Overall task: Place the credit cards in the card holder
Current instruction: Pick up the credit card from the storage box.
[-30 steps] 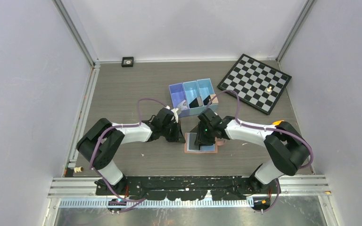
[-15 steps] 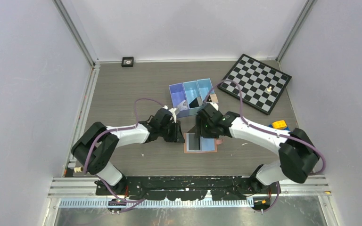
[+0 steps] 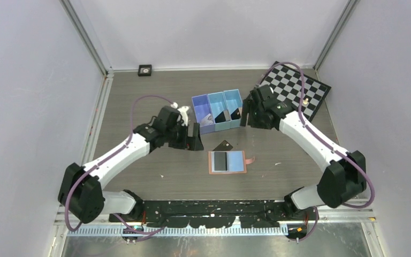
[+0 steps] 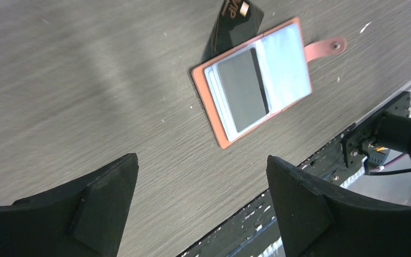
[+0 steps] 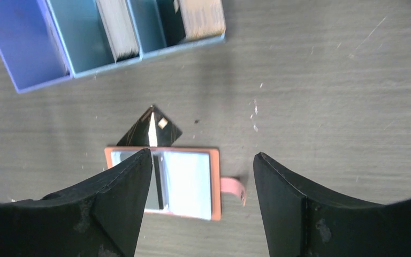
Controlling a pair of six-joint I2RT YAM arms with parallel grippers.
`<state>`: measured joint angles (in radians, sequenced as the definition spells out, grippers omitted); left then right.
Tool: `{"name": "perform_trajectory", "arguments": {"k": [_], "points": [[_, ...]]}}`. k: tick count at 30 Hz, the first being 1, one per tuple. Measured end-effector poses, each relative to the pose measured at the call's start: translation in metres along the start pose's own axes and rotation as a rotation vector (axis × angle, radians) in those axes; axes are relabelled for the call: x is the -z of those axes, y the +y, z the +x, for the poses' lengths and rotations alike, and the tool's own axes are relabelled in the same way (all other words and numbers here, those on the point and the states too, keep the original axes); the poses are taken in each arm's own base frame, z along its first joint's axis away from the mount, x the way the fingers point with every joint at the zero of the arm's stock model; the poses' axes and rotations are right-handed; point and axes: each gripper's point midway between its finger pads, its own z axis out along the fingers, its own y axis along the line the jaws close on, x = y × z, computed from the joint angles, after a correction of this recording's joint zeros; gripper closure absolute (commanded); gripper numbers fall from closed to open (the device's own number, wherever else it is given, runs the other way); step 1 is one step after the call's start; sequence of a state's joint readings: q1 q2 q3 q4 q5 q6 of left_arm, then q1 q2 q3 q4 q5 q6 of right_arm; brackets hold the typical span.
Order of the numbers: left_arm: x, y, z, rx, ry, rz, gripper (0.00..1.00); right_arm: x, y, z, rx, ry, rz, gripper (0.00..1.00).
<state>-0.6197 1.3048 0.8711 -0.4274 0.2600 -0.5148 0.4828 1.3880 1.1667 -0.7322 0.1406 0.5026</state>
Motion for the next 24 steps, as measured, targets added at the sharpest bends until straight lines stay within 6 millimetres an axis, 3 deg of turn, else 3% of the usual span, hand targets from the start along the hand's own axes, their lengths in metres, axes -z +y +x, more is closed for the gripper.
{"name": "perform_trajectory", "arguments": {"k": [4, 8, 18, 24], "points": [[0.036, 0.004, -0.032, -0.02, -0.05, 0.003, 0.06, -0.018, -0.009, -0.025, 0.001, 0.015, 0.027, 0.25], [0.061, 0.013, -0.045, -0.036, -0.072, -0.011, 0.06, -0.047, -0.011, -0.039, 0.018, 0.068, 0.04, 0.25], [0.063, 0.022, -0.033, -0.073, -0.023, -0.035, 0.03, -0.098, 0.003, -0.061, 0.08, 0.136, 0.042, 0.25], [0.062, 0.024, -0.03, -0.078, -0.016, -0.038, 0.03, -0.12, -0.006, -0.061, 0.102, 0.165, 0.104, 0.25]]}}
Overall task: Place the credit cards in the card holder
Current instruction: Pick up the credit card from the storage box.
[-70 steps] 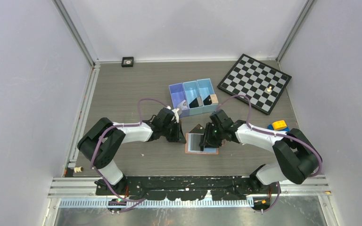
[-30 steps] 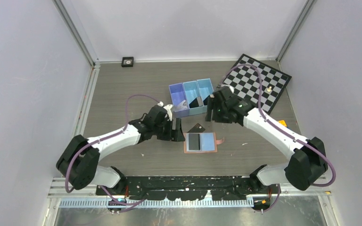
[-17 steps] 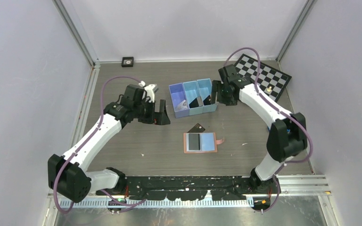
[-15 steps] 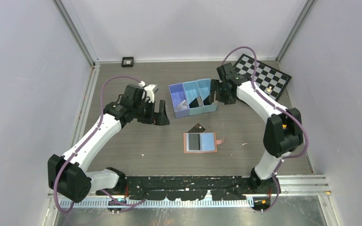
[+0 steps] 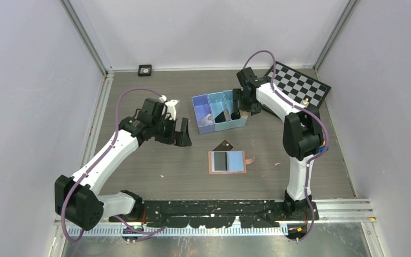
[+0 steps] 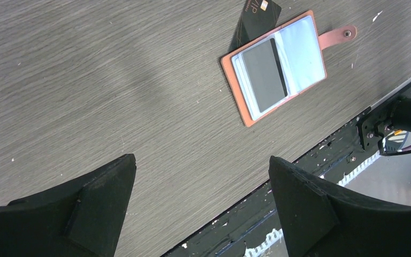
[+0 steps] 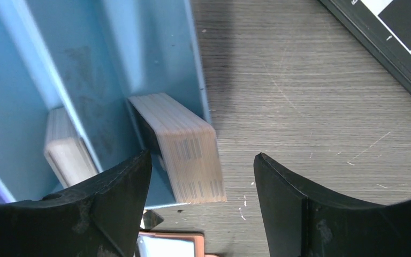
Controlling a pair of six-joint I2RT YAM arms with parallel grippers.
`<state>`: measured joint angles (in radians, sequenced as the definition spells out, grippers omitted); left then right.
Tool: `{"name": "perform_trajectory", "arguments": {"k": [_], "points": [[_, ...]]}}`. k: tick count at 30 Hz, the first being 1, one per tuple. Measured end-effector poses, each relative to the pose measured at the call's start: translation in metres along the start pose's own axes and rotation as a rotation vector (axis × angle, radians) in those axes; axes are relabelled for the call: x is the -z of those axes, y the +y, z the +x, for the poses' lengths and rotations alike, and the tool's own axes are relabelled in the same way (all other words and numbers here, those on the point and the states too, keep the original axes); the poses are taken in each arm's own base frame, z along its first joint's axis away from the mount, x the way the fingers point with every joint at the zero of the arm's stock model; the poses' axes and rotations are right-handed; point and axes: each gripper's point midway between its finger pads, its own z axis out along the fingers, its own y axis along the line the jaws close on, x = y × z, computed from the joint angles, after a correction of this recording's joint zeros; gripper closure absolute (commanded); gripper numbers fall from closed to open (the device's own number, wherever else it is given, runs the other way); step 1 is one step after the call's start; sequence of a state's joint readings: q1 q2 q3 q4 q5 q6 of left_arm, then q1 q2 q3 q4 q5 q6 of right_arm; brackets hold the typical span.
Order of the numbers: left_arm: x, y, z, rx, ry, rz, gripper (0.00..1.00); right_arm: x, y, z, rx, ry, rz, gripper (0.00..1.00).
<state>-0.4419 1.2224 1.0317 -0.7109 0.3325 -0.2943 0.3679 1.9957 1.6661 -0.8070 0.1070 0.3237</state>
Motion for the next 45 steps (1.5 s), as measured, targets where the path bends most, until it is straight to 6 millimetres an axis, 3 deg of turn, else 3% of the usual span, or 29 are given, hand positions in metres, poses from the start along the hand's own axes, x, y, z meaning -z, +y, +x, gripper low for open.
{"name": "perform_trajectory", "arguments": {"k": [10, 19, 45], "points": [[0.0, 0.001, 0.001, -0.01, 0.003, 0.0, 0.03, -0.006, -0.011, 0.006, -0.002, 0.028, 0.041, 0.25], [-0.001, 0.001, 0.002, -0.009, 0.006, 0.0, 0.03, 0.007, -0.023, 0.0, -0.014, 0.006, 0.074, 0.29], [-0.001, 0.0, 0.003, -0.009, 0.01, 0.006, 0.03, 0.016, -0.019, -0.003, -0.014, -0.006, 0.045, 0.98]]}}
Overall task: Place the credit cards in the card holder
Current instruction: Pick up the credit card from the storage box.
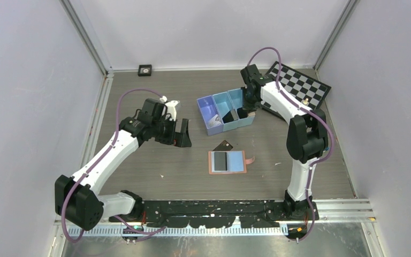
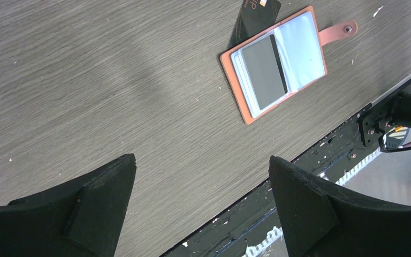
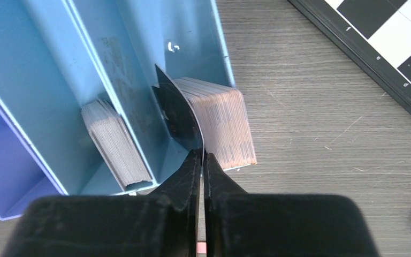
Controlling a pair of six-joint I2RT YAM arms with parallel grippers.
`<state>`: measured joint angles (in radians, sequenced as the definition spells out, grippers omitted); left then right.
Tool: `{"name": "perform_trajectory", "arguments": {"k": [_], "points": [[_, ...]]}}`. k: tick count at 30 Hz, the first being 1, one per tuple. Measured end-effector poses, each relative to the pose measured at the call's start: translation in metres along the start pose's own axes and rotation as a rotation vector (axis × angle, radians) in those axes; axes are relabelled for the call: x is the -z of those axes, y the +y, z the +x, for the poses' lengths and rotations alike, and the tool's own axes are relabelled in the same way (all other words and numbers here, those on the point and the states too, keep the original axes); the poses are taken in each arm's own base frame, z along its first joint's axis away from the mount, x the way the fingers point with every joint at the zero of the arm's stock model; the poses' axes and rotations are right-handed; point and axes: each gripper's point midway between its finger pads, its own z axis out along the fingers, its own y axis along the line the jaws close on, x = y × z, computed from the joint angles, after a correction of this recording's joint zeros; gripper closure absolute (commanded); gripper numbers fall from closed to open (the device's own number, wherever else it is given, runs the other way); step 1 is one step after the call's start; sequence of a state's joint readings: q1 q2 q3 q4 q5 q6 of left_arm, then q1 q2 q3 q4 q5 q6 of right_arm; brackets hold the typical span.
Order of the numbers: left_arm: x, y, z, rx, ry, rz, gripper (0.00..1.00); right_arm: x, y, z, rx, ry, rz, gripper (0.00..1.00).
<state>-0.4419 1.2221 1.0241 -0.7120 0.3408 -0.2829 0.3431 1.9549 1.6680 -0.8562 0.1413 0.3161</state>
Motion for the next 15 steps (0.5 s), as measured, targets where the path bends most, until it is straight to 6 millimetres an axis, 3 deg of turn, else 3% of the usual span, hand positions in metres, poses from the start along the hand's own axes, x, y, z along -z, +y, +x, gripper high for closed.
{"name": "perform_trajectory", "arguments": {"k": [7, 11, 15], "points": [[-0.001, -0.001, 0.001, -0.003, 0.002, 0.007, 0.1, 0.015, 0.011, -0.004, -0.005, -0.015, -0.073, 1.0], [-0.003, -0.001, 0.008, -0.006, 0.019, 0.022, 0.13, 0.04, 0.017, -0.011, -0.011, -0.062, -0.128, 0.99], [-0.002, -0.006, 0.014, -0.035, 0.019, 0.052, 0.15, 0.08, 0.026, -0.016, -0.005, -0.127, -0.193, 0.99]]}}
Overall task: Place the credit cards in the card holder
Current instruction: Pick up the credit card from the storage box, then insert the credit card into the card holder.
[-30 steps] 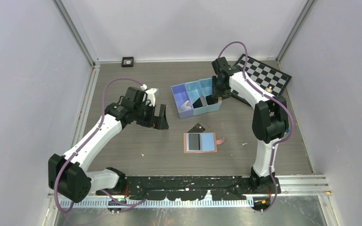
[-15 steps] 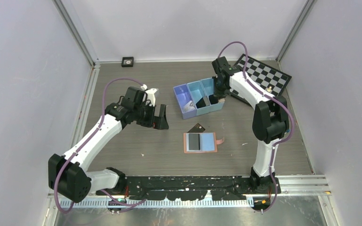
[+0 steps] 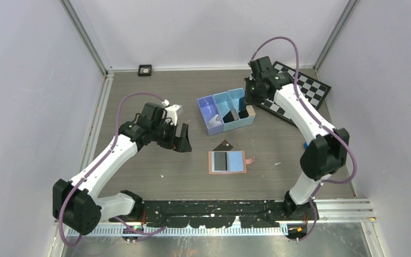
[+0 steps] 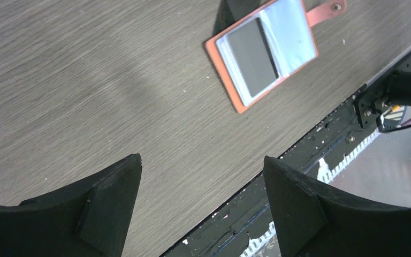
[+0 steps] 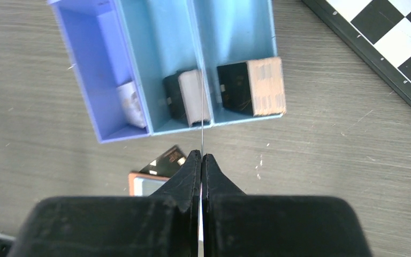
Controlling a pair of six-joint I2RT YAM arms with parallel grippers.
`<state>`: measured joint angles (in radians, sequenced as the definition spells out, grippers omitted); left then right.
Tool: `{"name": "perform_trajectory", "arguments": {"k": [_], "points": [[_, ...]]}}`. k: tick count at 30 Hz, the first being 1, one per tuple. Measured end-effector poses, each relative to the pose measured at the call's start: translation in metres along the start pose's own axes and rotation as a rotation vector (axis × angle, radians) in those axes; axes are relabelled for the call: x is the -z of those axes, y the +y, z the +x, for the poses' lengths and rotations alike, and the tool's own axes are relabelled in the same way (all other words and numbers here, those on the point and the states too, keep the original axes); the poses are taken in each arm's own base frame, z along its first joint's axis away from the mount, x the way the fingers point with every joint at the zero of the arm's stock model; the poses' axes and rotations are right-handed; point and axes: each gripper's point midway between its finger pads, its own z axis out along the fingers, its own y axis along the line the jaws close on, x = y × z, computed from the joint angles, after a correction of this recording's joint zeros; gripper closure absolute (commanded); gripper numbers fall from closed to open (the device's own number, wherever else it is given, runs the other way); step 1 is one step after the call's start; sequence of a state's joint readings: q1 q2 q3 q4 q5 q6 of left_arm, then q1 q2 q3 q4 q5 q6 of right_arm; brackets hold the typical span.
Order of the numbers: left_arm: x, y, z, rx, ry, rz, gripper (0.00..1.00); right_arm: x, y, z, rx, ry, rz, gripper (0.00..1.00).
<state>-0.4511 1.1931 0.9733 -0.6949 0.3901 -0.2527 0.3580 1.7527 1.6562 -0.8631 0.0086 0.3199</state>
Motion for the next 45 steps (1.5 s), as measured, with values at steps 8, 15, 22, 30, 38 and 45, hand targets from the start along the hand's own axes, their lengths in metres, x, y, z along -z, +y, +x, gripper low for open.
{"name": "perform_trajectory", "arguments": {"k": [8, 15, 22, 30, 38, 45], "points": [[0.007, -0.042, 0.001, -0.131, -0.044, 0.151, 0.18, 0.07, 0.059, 0.051, 0.109, 0.015, -0.226, 1.0], [0.007, -0.084, 0.016, -0.232, -0.019, 0.332, 0.19, 0.078, 0.108, 0.161, 0.209, 0.333, -0.476, 1.0], [0.013, -0.126, 0.042, -0.321, 0.053, 0.522, 0.2, 0.114, 0.145, 0.211, 0.24, 0.534, -0.747, 0.99], [0.019, -0.14, 0.054, -0.351, 0.091, 0.598, 0.24, 0.139, 0.162, 0.229, 0.307, 0.592, -0.885, 0.99], [0.019, -0.135, 0.054, -0.371, 0.082, 0.57, 0.21, 0.148, 0.164, 0.236, 0.343, 0.608, -0.937, 1.0], [0.019, -0.13, 0.049, -0.396, 0.048, 0.529, 0.48, 0.169, 0.168, 0.238, 0.389, 0.587, -1.013, 1.0]]}}
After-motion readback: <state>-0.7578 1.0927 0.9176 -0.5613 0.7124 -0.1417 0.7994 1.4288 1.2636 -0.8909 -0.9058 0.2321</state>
